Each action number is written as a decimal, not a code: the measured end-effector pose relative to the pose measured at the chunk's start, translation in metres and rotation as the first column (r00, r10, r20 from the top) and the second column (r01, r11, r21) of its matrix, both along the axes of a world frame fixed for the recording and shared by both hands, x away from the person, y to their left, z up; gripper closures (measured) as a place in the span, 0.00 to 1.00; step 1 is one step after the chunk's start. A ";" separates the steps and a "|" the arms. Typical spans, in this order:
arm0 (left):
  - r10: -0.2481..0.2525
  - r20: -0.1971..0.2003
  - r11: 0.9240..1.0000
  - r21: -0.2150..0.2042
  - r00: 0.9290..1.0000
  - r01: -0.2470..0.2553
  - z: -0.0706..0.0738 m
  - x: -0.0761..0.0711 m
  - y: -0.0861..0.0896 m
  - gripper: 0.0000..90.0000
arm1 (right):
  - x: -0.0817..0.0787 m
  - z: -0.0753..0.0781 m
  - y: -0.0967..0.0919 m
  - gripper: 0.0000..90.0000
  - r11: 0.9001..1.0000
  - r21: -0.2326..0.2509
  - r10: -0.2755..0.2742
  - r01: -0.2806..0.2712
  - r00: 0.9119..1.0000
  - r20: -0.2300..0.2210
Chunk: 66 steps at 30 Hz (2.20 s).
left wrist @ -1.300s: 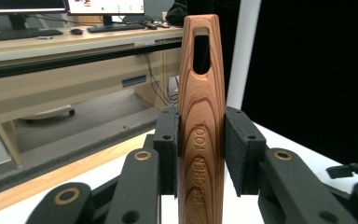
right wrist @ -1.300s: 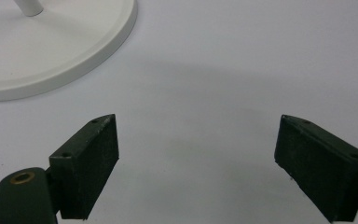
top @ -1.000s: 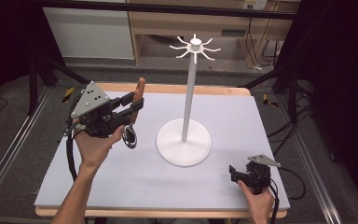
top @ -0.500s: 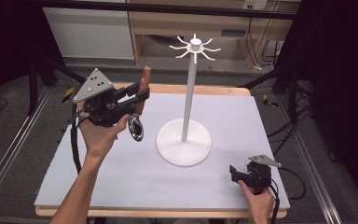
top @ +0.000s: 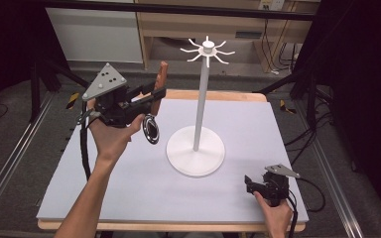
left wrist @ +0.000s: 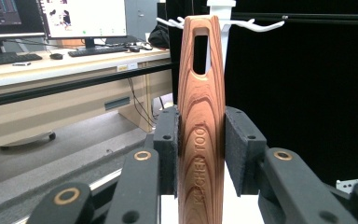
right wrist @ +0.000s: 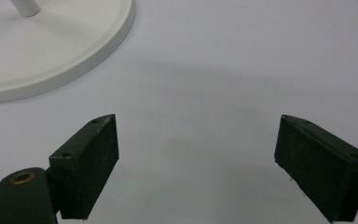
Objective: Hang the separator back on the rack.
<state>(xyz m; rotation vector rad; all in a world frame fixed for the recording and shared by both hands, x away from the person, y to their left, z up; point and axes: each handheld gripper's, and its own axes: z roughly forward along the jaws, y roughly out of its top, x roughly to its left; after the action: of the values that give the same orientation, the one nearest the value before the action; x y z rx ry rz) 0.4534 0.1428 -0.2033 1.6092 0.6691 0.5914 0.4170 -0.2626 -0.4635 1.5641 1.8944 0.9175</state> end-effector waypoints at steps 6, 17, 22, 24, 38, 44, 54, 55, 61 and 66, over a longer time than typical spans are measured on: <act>-0.011 0.018 1.000 -0.001 1.000 0.011 0.006 0.003 -0.006 0.75 | 0.000 0.000 0.000 0.15 1.000 -0.001 0.000 0.000 1.000 0.000; -0.019 0.023 1.000 0.006 1.000 0.019 0.013 0.006 -0.018 0.75 | 0.000 0.001 0.000 0.15 1.000 -0.003 0.000 0.000 1.000 0.006; -0.026 0.021 1.000 0.011 0.999 0.026 0.014 0.008 -0.024 0.75 | 0.000 0.001 -0.001 0.15 1.000 0.000 -0.004 0.004 1.000 0.003; -0.026 0.021 1.000 0.016 0.999 0.025 0.014 0.009 -0.027 0.75 | 0.000 0.001 -0.001 0.15 1.000 0.001 -0.007 0.007 1.000 0.002; -0.020 0.016 0.999 0.030 1.000 0.019 0.015 0.015 -0.037 0.75 | -0.001 0.002 -0.002 0.16 1.000 0.003 -0.013 0.013 1.000 0.004; -0.016 0.019 0.999 0.044 1.000 0.015 0.017 0.017 -0.044 0.75 | -0.002 0.002 -0.003 0.16 1.000 0.001 -0.013 0.013 1.000 0.010; -0.003 0.007 0.999 0.052 1.000 0.003 0.012 0.024 -0.049 0.75 | -0.001 0.002 -0.002 0.16 1.000 -0.001 -0.010 0.010 1.000 0.008; -0.003 0.007 0.998 0.056 1.000 0.003 0.012 0.024 -0.049 0.75 | -0.001 0.002 -0.002 0.16 1.000 0.001 -0.011 0.011 1.000 0.009; 0.002 0.004 0.998 0.057 1.000 -0.002 0.010 0.026 -0.052 0.75 | -0.001 0.002 -0.002 0.16 1.000 0.001 -0.011 0.011 1.000 0.009; 0.008 0.003 0.998 0.070 1.000 -0.008 0.007 0.028 -0.055 0.75 | -0.001 0.002 -0.002 0.16 1.000 0.000 -0.013 0.013 1.000 0.009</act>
<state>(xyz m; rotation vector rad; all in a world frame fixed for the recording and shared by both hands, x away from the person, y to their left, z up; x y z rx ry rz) 0.4810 0.0877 -0.1958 1.6706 0.6595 0.6291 0.4156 -0.2650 -0.4612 1.5683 1.8755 0.9177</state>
